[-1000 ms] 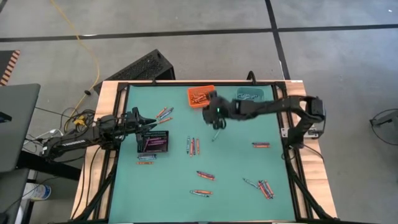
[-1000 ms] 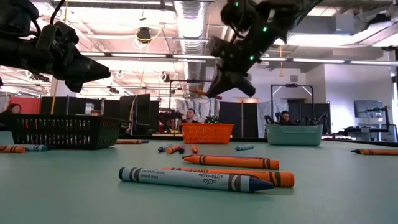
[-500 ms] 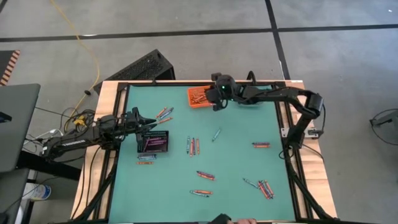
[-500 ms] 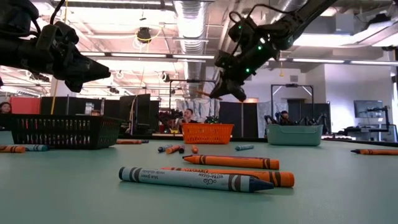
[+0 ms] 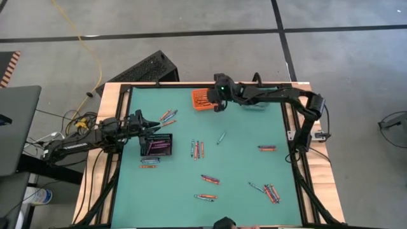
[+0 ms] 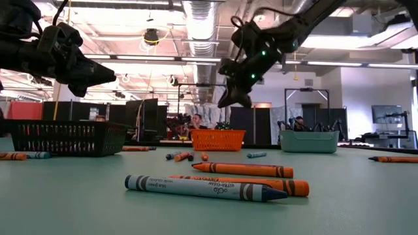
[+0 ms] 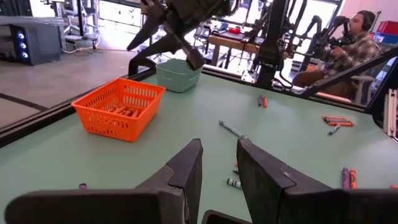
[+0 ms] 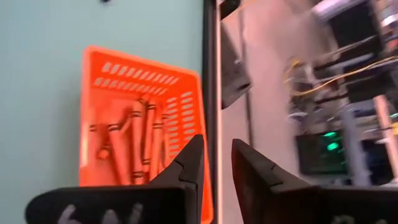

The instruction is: Sort crayons

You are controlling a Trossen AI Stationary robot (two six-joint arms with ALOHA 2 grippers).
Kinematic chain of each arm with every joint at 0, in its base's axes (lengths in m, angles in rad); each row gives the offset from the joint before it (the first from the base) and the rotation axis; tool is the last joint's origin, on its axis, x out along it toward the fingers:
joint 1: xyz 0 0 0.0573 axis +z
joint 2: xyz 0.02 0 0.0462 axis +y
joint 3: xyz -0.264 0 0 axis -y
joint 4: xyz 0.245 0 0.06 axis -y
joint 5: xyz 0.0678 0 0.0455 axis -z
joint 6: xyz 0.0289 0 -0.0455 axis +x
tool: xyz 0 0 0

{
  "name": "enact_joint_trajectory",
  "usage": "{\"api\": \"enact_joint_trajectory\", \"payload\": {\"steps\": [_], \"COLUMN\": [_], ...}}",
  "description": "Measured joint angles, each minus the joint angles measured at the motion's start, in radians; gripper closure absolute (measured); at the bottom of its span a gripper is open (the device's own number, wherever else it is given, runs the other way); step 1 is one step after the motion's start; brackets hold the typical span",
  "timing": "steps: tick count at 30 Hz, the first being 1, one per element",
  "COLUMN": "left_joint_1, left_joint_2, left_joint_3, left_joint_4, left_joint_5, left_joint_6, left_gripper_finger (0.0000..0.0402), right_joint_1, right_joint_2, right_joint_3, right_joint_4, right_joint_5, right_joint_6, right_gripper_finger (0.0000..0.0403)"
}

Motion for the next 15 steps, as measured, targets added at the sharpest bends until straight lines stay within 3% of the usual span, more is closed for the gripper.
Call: {"api": "enact_joint_trajectory", "payload": {"steps": [7,11,15], "left_joint_1": [0.000,0.000,0.000], "left_joint_2": [0.000,0.000,0.000], "left_joint_3": [0.000,0.000,0.000], "left_joint_4": [0.000,0.000,0.000], "left_joint_5": [0.001,0.001,0.001], "left_joint_6": [0.000,0.000,0.000], "left_gripper_finger": [0.0313,0.0313,0.0313], "right_joint_1": [0.078,0.141,0.230], "right_joint_2": [-0.024,-0.033,-0.061], "right_joint_3": [0.213,0.327,0.349], "right_joint_4": [-0.593,-0.918,-1.075], "right_joint_5": [-0.019,-0.153,-0.281], "right_joint_6": [0.229,0.393,0.555], "right_gripper_finger": [0.0319,0.0319,0.0319]}}
